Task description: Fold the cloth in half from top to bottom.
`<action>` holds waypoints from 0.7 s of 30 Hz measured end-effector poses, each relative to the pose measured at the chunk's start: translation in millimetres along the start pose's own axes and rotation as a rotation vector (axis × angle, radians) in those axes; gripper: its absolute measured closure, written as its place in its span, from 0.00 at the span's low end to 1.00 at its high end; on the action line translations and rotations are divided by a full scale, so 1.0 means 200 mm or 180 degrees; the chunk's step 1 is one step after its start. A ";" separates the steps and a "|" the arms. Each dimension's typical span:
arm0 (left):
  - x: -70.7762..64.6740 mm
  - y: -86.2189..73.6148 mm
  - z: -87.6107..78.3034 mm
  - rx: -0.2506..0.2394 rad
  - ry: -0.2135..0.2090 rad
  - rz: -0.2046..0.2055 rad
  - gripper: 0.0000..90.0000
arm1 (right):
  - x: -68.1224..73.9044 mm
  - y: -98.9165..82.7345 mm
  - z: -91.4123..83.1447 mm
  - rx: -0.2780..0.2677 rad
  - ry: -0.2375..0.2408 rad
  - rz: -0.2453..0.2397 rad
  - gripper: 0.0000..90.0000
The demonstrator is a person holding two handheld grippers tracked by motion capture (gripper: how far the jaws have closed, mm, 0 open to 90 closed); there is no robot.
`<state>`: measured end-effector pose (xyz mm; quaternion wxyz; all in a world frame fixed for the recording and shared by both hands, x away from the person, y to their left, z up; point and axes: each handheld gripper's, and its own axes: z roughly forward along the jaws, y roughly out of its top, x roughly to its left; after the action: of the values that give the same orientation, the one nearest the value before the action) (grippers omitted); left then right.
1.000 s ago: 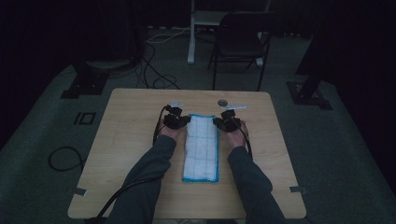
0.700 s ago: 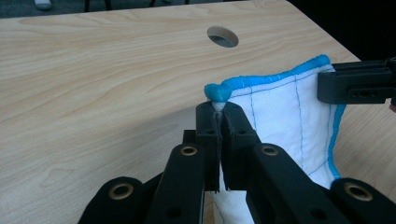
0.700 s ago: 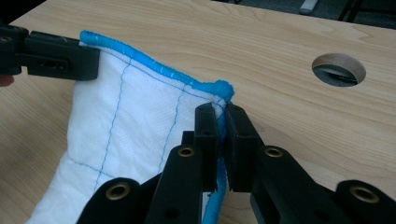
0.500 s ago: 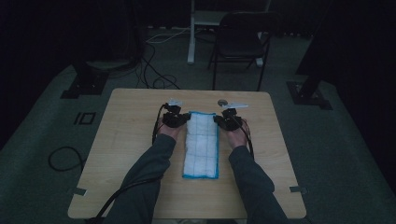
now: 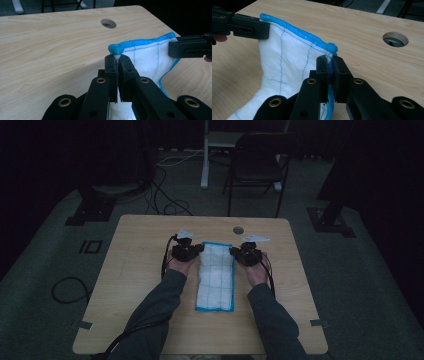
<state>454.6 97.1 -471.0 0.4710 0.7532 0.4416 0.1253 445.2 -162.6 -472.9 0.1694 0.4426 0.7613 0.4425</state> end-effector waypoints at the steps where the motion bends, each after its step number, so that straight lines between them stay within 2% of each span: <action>1: -0.01 -0.01 -0.01 -0.0008 -0.0001 0.0007 0.97 | 0.00 0.00 -0.01 -0.0006 0.0005 -0.0007 0.95; 21: -0.06 -0.08 -0.12 -0.0117 -0.0012 0.0002 0.97 | 0.09 -0.05 -0.10 -0.0134 0.0071 -0.0104 0.95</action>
<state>423.8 105.7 -468.9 0.4856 0.7448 0.4382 0.1321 416.8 -159.8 -466.7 0.1774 0.4215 0.7608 0.4606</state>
